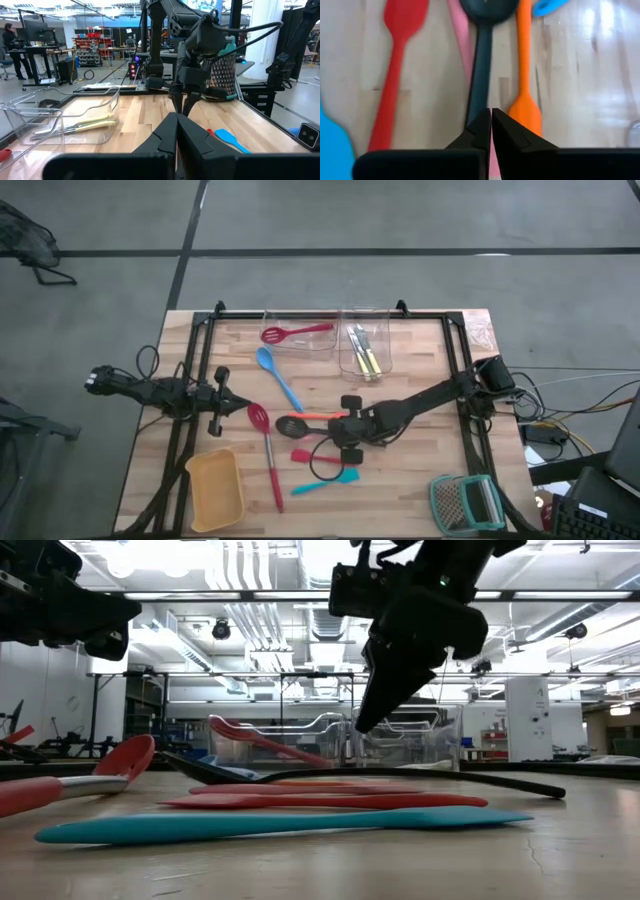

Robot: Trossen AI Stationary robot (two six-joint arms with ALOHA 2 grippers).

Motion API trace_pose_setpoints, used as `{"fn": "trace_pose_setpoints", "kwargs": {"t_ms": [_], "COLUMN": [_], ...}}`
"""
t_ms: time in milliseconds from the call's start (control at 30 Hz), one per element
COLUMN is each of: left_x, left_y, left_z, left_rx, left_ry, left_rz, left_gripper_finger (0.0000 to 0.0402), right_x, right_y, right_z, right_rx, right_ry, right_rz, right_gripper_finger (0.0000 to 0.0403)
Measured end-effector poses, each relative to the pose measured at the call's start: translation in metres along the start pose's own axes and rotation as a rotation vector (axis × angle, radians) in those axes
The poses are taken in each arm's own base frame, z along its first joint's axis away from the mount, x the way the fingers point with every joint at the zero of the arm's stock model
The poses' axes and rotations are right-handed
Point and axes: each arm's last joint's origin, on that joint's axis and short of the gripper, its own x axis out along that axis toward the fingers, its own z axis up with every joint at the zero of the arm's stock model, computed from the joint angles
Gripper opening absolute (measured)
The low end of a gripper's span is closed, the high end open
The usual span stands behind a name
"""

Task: Pick & Place Kitchen Items
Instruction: Put the black serving spoon into the left transparent bin

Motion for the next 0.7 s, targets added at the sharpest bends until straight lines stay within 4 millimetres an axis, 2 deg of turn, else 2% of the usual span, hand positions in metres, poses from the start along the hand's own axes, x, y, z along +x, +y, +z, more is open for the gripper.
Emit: {"fn": "trace_pose_setpoints", "kwargs": {"t_ms": [267, 700], "left_x": [0.000, 0.000], "left_y": [0.000, 0.000], "left_z": [0.000, 0.000], "left_rx": [0.000, 0.000], "left_ry": [0.000, 0.000], "left_rz": [0.000, 0.000], "left_gripper_finger": [0.0012, 0.0012], "right_x": [0.002, 0.039], "right_y": [0.000, 0.004], "right_z": [0.000, -0.018], "right_rx": [0.099, 0.094], "right_ry": [-0.001, 0.075], "right_rz": [0.033, 0.016], "right_gripper_finger": [0.0053, 0.0179]}}
